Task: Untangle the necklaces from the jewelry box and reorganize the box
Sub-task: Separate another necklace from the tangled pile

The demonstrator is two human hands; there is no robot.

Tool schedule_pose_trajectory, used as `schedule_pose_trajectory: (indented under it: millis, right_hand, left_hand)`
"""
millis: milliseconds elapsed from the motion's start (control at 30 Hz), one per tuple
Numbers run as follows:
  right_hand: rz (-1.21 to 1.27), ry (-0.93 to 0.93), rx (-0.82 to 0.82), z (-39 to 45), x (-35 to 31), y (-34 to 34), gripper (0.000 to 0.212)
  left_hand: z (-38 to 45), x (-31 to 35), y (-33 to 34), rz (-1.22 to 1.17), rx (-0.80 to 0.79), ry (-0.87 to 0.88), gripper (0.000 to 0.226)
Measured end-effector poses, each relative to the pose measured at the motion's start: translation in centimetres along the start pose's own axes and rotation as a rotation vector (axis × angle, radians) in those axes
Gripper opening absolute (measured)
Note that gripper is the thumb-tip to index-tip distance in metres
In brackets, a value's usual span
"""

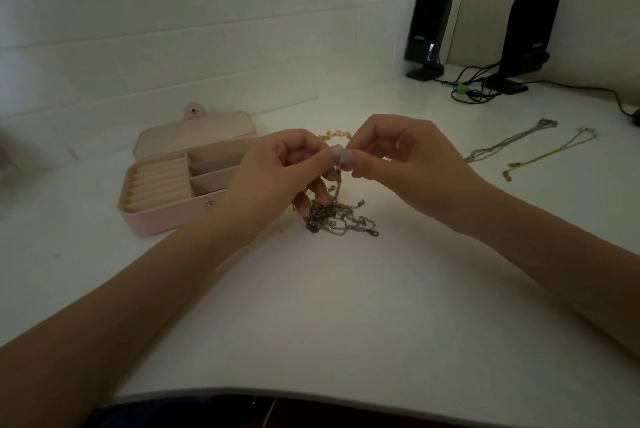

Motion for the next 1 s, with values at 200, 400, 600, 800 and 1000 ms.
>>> schedule_pose_trajectory:
  millis: [200,400,600,800,1000]
  right_hand:
    - [0.22,0.146,0.053,0.3,0.0,-0.9,0.007]
    - [0.44,0.252,0.134,0.5,-0.6,-1.4,0.015]
    - [0.465,0.319,0.217,0.7,-0.5,-2.9,0.015]
    - [0.475,0.4,0.307,0.8,0.3,-3.4,0.016]
    - [0.227,0.455,0.305,0.8,1.1,-3.8,0.013]
  left_hand:
    - [-0.4,0.0,0.7,-0.006,-0.118,-0.099,0.014]
    - [0.1,-0.5,-0.1,0.036,0.037,0.01,0.022]
    - [0.5,0.0,-0.2,-0.411,-0.047,-0.094,0.036]
    - [0.6,0.7,-1.3,-0.884,0.058,-0.166,0.042]
    - [0.7,0.5,-1.8,-0.75,-0.046,-0.213,0.021]
Point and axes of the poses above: each hand's wrist, its own z-axis towards the middle knuckle, its own y-axis out of the palm, x = y × z, the point moved 2 cm from there along z, towards the middle knuckle, and after that the axes turned 7 degrees about -z, right-handed, at the moved point
